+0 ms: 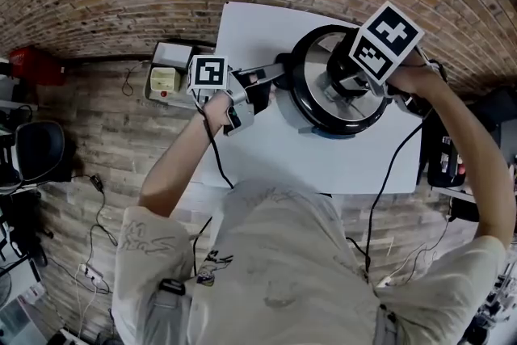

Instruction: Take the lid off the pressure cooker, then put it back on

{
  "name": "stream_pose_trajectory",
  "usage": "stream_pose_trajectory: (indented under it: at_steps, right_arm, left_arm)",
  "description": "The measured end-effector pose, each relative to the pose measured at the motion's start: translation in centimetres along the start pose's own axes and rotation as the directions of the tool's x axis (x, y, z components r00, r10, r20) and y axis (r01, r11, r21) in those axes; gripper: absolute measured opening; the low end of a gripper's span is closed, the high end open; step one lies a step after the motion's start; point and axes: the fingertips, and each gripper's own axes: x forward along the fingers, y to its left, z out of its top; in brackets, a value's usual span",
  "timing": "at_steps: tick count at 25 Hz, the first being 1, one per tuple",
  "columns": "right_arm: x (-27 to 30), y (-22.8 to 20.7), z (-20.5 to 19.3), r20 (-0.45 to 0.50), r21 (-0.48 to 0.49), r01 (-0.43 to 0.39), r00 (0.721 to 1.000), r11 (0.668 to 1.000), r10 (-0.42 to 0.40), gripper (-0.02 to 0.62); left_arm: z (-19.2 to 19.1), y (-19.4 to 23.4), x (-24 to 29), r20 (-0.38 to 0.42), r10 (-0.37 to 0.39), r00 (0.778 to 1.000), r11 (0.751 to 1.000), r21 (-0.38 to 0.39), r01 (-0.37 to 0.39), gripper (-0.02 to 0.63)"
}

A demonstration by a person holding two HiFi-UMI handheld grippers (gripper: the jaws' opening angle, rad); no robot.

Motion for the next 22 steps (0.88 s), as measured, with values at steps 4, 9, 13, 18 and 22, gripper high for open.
stream_pose_trajectory:
  at_steps: [4,9,13,18,22]
  right_arm:
    - [-0.10,0.15,0.10,0.016,-0.047,0.000,1.000,0.999,0.001,0.298]
    - [-0.05,0.30,0.03,0.031,-0.082,-0.018,0.999,0.996,0.021,0.297]
    - [0.00,0.33,0.13,0.027,-0.094,-0.020,0.999,0.995,0.022,0.296]
    - [0.00,0.30,0.13,0.033,-0.094,-0.023,0.999,0.995,0.026,0.293]
    - [-0.06,0.30,0.18,0.039,-0.086,-0.021,0.999,0.996,0.024,0.293]
  left_arm:
    - [0.05,-0.09,-0.04,0.001,-0.005,1.000,1.000,0.010,0.005,0.078]
    - [-0.06,-0.08,0.06,-0.007,-0.003,1.000,1.000,0.011,0.003,0.080]
    - [-0.02,0.19,-0.05,-0.013,0.009,1.000,1.000,0.013,-0.009,0.078]
    - [0.01,-0.04,0.08,-0.013,-0.004,1.000,1.000,0.012,0.004,0.078]
    - [0.07,0.07,0.01,-0.010,0.001,1.000,1.000,0.019,-0.001,0.078]
